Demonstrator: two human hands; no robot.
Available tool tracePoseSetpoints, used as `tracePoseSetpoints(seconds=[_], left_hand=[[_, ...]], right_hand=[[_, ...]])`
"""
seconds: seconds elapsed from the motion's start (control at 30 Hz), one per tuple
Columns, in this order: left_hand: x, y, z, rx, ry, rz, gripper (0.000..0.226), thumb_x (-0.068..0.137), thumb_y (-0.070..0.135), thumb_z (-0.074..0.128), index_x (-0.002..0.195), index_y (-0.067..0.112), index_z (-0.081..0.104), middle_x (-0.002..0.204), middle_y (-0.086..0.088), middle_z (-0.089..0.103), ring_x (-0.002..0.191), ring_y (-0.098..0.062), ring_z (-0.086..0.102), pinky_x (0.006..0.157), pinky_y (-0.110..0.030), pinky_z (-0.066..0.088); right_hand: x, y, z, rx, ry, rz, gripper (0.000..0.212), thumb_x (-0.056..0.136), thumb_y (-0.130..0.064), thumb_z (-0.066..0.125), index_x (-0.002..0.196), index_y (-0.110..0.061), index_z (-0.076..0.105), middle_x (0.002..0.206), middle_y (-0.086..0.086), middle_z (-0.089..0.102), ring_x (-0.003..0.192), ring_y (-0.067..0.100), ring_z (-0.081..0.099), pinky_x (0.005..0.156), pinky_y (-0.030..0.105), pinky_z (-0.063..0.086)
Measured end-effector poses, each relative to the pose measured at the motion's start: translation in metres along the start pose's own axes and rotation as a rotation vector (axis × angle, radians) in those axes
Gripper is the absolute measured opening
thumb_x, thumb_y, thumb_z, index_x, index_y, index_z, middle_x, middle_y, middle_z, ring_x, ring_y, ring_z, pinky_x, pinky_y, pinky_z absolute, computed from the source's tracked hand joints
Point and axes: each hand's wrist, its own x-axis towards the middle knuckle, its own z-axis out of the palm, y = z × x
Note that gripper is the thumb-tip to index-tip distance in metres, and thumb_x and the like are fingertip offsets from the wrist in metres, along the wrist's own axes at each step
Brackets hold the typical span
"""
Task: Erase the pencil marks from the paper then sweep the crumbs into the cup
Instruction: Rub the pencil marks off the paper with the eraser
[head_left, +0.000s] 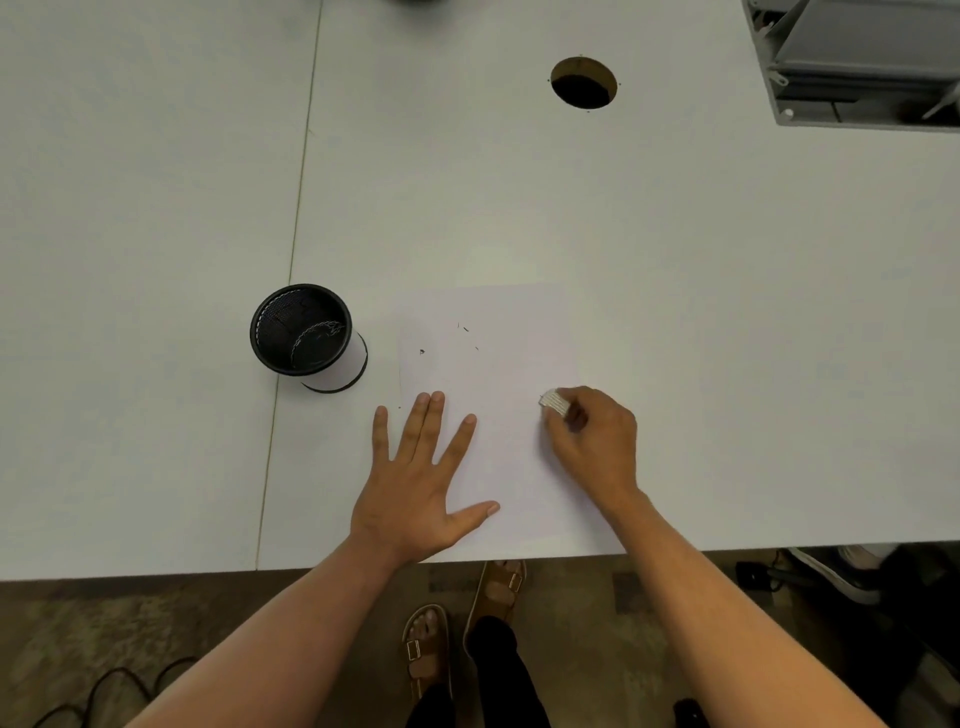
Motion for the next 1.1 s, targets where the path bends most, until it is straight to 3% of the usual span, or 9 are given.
tracePoseSetpoints(seconds=[0.07, 0.17, 0.23, 0.37, 0.5, 0.7, 0.8, 1.0, 1.1], left_hand=[[0.0, 0.0, 0.0, -0.004, -0.001, 0.007, 0.098, 0.089, 0.085, 0.027, 0.163, 0.022, 0.015, 0.17, -0.018, 0.003, 0.157, -0.034, 0.002, 0.12, -0.07, 0.005], [0.001, 0.0, 0.001, -0.01, -0.007, 0.006, 0.097, 0.089, 0.085, 0.025, 0.162, 0.021, 0.016, 0.169, -0.019, 0.004, 0.157, -0.035, 0.002, 0.119, -0.071, 0.005], [0.001, 0.0, 0.0, -0.007, -0.016, 0.004, 0.097, 0.089, 0.085, 0.024, 0.162, 0.021, 0.016, 0.169, -0.019, 0.004, 0.157, -0.035, 0.001, 0.119, -0.07, 0.004], [0.001, 0.0, -0.001, -0.006, -0.014, 0.003, 0.098, 0.089, 0.085, 0.025, 0.163, 0.022, 0.013, 0.169, -0.018, 0.002, 0.157, -0.034, 0.0, 0.119, -0.071, 0.005], [0.001, 0.0, -0.001, -0.011, -0.028, -0.012, 0.099, 0.088, 0.086, 0.026, 0.163, 0.023, 0.012, 0.17, -0.016, 0.0, 0.157, -0.034, -0.001, 0.118, -0.072, 0.008], [0.001, -0.001, -0.001, -0.021, -0.029, 0.002, 0.098, 0.089, 0.085, 0.025, 0.163, 0.022, 0.012, 0.17, -0.018, 0.001, 0.157, -0.035, 0.0, 0.117, -0.073, 0.009], [0.001, -0.001, -0.001, -0.016, -0.031, 0.0, 0.098, 0.089, 0.085, 0.024, 0.163, 0.022, 0.011, 0.169, -0.018, 0.0, 0.157, -0.034, -0.002, 0.118, -0.072, 0.007], [0.002, 0.0, -0.002, -0.017, -0.047, -0.016, 0.098, 0.088, 0.086, 0.024, 0.163, 0.023, 0.011, 0.17, -0.017, 0.0, 0.157, -0.033, -0.004, 0.118, -0.072, 0.007], [0.001, 0.0, -0.001, -0.022, -0.044, -0.009, 0.098, 0.089, 0.085, 0.025, 0.163, 0.022, 0.012, 0.169, -0.018, 0.001, 0.157, -0.034, -0.003, 0.118, -0.072, 0.009]], right_hand=[[-0.008, -0.007, 0.003, 0.012, -0.023, -0.049, 0.016, 0.085, -0.02, 0.068, 0.098, -0.012, 0.069, 0.081, -0.002, 0.067, 0.067, 0.006, 0.055, 0.062, 0.024, 0.049], [-0.048, -0.022, 0.01, 0.012, -0.257, -0.189, 0.026, 0.085, -0.029, 0.063, 0.105, -0.012, 0.069, 0.087, 0.0, 0.069, 0.072, 0.006, 0.056, 0.067, 0.018, 0.042], [-0.054, -0.02, 0.011, -0.004, -0.311, -0.199, 0.032, 0.085, -0.034, 0.06, 0.108, -0.013, 0.068, 0.09, 0.0, 0.07, 0.075, 0.006, 0.057, 0.07, 0.014, 0.04], [-0.006, -0.007, 0.008, -0.008, -0.14, -0.137, 0.021, 0.085, -0.025, 0.067, 0.101, -0.012, 0.069, 0.083, -0.001, 0.068, 0.068, 0.006, 0.054, 0.065, 0.01, 0.038], [0.017, -0.007, 0.008, -0.004, -0.014, -0.044, 0.016, 0.085, -0.023, 0.068, 0.097, -0.014, 0.069, 0.078, -0.004, 0.066, 0.065, 0.006, 0.055, 0.063, 0.02, 0.048], [-0.046, -0.022, 0.011, 0.03, -0.336, -0.208, 0.032, 0.085, -0.035, 0.058, 0.109, -0.015, 0.067, 0.094, -0.001, 0.069, 0.078, 0.007, 0.058, 0.072, 0.018, 0.047], [-0.018, -0.015, 0.011, 0.024, -0.245, -0.211, 0.027, 0.084, -0.03, 0.062, 0.103, -0.014, 0.069, 0.086, -0.002, 0.068, 0.07, 0.005, 0.055, 0.066, 0.012, 0.041], [0.046, -0.009, 0.015, -0.016, -0.019, -0.075, 0.01, 0.084, -0.021, 0.067, 0.091, -0.015, 0.07, 0.079, -0.003, 0.068, 0.068, 0.013, 0.06, 0.066, 0.029, 0.05], [0.015, -0.019, 0.017, 0.021, -0.105, -0.182, 0.013, 0.087, -0.021, 0.065, 0.098, -0.014, 0.068, 0.085, 0.0, 0.068, 0.071, 0.013, 0.06, 0.066, 0.023, 0.046]])
